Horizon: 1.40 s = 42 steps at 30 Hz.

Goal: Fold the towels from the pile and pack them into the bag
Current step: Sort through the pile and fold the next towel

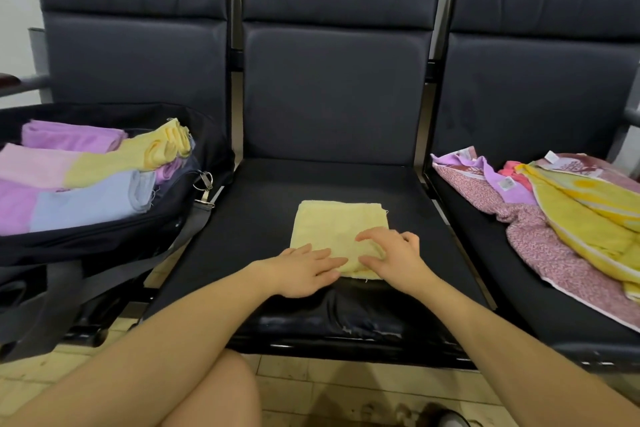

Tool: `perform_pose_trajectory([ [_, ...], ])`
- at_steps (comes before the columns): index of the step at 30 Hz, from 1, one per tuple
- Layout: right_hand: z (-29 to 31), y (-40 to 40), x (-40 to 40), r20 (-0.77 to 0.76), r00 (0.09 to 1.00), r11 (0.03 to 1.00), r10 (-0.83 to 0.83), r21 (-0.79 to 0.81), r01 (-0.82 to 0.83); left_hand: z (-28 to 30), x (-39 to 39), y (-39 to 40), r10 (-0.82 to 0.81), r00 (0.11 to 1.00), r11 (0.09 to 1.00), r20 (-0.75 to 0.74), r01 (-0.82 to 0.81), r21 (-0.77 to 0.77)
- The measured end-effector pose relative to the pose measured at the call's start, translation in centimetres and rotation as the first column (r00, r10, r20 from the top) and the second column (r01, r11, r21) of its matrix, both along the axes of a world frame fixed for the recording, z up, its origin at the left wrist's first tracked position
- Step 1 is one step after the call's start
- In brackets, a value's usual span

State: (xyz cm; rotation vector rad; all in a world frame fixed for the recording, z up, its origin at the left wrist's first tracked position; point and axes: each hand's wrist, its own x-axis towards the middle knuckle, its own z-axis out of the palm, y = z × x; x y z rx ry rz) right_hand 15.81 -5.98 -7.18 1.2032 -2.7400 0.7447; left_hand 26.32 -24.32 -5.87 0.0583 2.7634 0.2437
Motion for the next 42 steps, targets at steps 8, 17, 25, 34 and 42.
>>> perform_pose_trajectory([
  [8, 0.0, 1.4, 0.0, -0.231, 0.964, 0.965, 0.132, 0.252, -0.071, 0.4, 0.9, -1.8, -0.102, 0.986, 0.993, -0.135, 0.093, -0.068],
  [17, -1.1, 2.1, -0.1, -0.27, 0.962, 0.997, 0.042, 0.067, -0.025, -0.4, 0.6, -2.4, -0.167, 0.967, 0.986, -0.194, 0.158, -0.06],
  [25, -0.7, 2.4, 0.2, -0.147, 0.986, 0.969, 0.084, 0.245, -0.046, -0.8, 0.0, -2.4, -0.023, 0.98, 0.987, -0.198, 0.055, 0.154],
  [34, -0.8, -0.3, -1.3, -0.108, 0.988, 0.947, 0.114, 0.311, -0.075, -2.2, -1.8, -2.8, 0.075, 0.951, 0.981, -0.298, -0.017, 0.193],
  [42, 0.5, -0.5, -3.1, 0.158, 0.986, 0.996, -0.051, 0.077, 0.039, -2.9, -2.5, -3.9, 0.166, 0.93, 0.949, -0.328, -0.06, 0.308],
])
